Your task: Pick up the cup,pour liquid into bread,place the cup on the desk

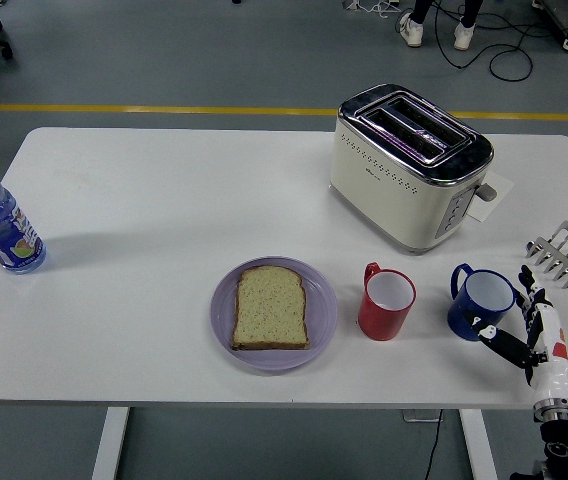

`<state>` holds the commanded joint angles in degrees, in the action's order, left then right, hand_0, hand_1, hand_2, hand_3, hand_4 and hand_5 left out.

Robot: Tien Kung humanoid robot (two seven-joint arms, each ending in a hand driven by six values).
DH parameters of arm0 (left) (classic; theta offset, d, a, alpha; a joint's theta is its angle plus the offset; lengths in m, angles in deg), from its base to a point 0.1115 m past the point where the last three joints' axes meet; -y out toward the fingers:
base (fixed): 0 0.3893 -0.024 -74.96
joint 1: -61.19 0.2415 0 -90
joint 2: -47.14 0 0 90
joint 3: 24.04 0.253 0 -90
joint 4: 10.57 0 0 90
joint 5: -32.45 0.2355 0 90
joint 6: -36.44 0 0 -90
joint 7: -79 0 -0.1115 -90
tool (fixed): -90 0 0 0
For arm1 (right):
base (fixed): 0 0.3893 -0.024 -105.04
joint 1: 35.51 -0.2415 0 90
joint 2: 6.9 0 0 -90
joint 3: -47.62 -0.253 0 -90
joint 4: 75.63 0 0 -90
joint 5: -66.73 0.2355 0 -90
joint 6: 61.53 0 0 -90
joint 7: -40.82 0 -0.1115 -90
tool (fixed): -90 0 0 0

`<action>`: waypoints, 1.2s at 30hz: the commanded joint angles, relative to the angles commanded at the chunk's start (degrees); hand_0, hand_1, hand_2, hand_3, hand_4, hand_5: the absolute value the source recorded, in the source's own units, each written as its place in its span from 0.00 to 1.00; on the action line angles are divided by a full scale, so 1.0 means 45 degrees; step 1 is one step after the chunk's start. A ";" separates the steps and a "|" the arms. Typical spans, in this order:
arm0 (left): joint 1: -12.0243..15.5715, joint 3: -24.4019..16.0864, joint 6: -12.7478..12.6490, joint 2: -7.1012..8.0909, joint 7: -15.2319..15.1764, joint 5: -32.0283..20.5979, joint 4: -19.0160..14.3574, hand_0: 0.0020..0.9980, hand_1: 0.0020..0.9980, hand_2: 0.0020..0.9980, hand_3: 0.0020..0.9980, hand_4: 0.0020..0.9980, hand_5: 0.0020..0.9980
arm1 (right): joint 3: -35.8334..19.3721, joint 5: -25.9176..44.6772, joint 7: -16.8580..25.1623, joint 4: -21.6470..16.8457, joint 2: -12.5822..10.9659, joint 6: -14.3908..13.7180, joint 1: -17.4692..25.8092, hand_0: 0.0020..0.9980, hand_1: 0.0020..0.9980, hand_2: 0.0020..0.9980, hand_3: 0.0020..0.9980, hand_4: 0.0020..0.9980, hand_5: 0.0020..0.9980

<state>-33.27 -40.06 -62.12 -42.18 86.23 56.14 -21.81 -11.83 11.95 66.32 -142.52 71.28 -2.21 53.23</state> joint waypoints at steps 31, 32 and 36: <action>0.0025 0.0015 0.0005 -0.0020 0.0003 -0.0035 0.0004 0.63 0.64 0.65 0.50 0.24 0.87 | 0.0929 0.0760 0.0014 0.1572 0.0344 -0.0152 -0.1256 1.00 0.89 0.98 1.00 0.99 0.12; 0.0027 0.0020 0.0005 -0.0022 0.0002 -0.0033 0.0006 0.63 0.64 0.65 0.50 0.24 0.87 | 0.0939 0.0807 0.0023 0.1602 0.0352 -0.0154 -0.1275 1.00 0.89 0.98 1.00 0.99 0.12; 0.0056 0.0036 0.0004 -0.0031 0.0003 -0.0054 0.0007 0.63 0.64 0.65 0.50 0.24 0.87 | 0.0940 0.0926 0.0038 0.1714 0.0403 -0.0157 -0.1332 1.00 0.89 0.98 1.00 0.99 0.13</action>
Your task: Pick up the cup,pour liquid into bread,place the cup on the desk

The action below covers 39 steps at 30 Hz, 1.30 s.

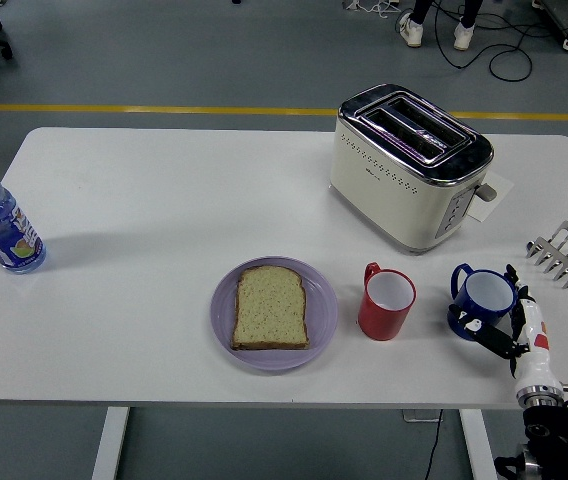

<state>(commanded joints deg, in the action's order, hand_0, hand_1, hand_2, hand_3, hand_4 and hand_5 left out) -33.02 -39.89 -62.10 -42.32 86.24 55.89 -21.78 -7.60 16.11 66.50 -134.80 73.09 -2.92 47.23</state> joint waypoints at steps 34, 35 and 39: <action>0.0104 0.0134 -0.0001 -0.0041 0.0001 -0.0054 0.0005 0.63 0.64 0.65 0.50 0.23 0.86 | 0.0297 0.0506 0.0379 0.0548 0.0235 -0.0547 -0.0401 0.76 0.69 0.80 0.84 0.96 0.13; 0.0103 0.0134 -0.0002 -0.0041 0.0000 -0.0054 0.0005 0.63 0.64 0.65 0.50 0.23 0.86 | 0.0299 0.0510 0.0380 0.0549 0.0235 -0.0550 -0.0402 0.76 0.69 0.80 0.84 0.96 0.13; 0.0068 0.0108 0.0000 -0.0034 0.0002 -0.0047 0.0001 0.63 0.64 0.65 0.50 0.24 0.86 | 0.0332 0.0581 0.0376 0.0577 0.0241 -0.0609 -0.0438 0.69 0.65 0.76 0.81 0.95 0.13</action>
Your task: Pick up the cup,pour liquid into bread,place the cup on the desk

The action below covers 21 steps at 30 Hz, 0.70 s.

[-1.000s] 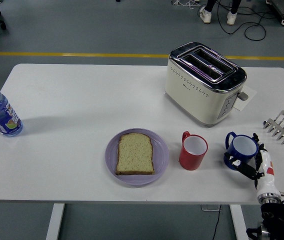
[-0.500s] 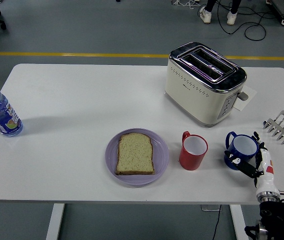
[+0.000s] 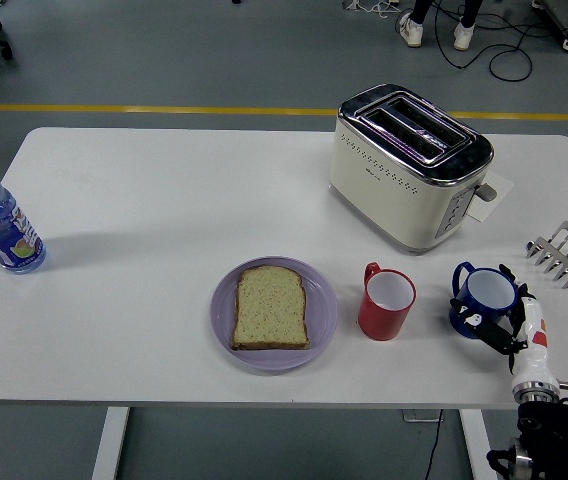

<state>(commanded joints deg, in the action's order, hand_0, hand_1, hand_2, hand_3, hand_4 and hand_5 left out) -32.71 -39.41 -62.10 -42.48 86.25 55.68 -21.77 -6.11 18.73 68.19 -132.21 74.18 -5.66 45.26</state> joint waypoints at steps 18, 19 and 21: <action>-0.0028 -0.0041 0.0001 0.0007 -0.0003 0.0033 -0.0001 0.63 0.64 0.65 0.50 0.24 0.86 | 0.0036 0.0392 0.0463 0.0071 0.0029 -0.0366 -0.0038 0.54 0.56 0.66 0.71 0.91 0.09; -0.0031 -0.0038 0.0001 0.0008 -0.0002 0.0030 -0.0002 0.63 0.64 0.65 0.50 0.24 0.86 | 0.0037 0.0397 0.0464 0.0075 0.0030 -0.0369 -0.0040 0.54 0.56 0.66 0.71 0.91 0.09; -0.0037 -0.0050 0.0001 0.0010 -0.0001 0.0034 -0.0002 0.63 0.64 0.65 0.50 0.24 0.86 | 0.0045 0.0411 0.0477 0.0081 0.0031 -0.0387 -0.0043 0.54 0.56 0.66 0.71 0.91 0.09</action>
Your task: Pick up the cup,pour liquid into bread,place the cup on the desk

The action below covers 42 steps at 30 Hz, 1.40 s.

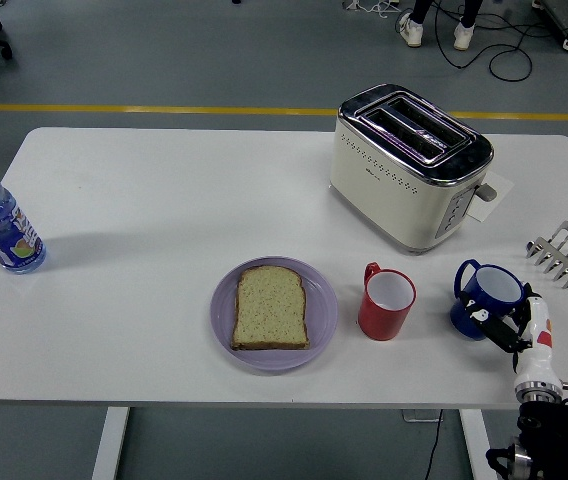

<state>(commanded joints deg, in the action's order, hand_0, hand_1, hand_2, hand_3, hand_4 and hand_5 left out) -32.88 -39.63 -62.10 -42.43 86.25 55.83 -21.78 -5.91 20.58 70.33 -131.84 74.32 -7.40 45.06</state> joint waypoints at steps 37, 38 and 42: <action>0.0111 0.0016 0.0002 0.0026 0.0001 0.0079 0.0014 0.63 0.64 0.65 0.50 0.24 0.86 | -0.2401 -0.3846 -0.3366 -0.3949 -0.0979 -0.0245 0.0924 0.34 0.42 0.56 0.56 0.80 0.00; 0.0113 0.0019 0.0002 0.0027 0.0000 0.0084 0.0013 0.63 0.64 0.65 0.50 0.24 0.86 | -0.2488 -0.4061 -0.3683 -0.4168 -0.1010 -0.0245 0.0957 0.34 0.42 0.56 0.56 0.80 0.00; 0.0125 0.0071 0.0002 0.0021 0.0001 0.0066 0.0015 0.63 0.64 0.65 0.50 0.24 0.86 | -0.3028 -0.5010 -0.5245 -0.5315 -0.1144 0.0048 0.1140 0.34 0.41 0.56 0.56 0.82 0.00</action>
<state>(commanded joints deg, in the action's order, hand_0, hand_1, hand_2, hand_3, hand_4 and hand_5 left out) -32.32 -39.32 -62.09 -42.34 86.25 56.13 -21.72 -19.54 -1.97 46.73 -155.76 69.17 -7.19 50.19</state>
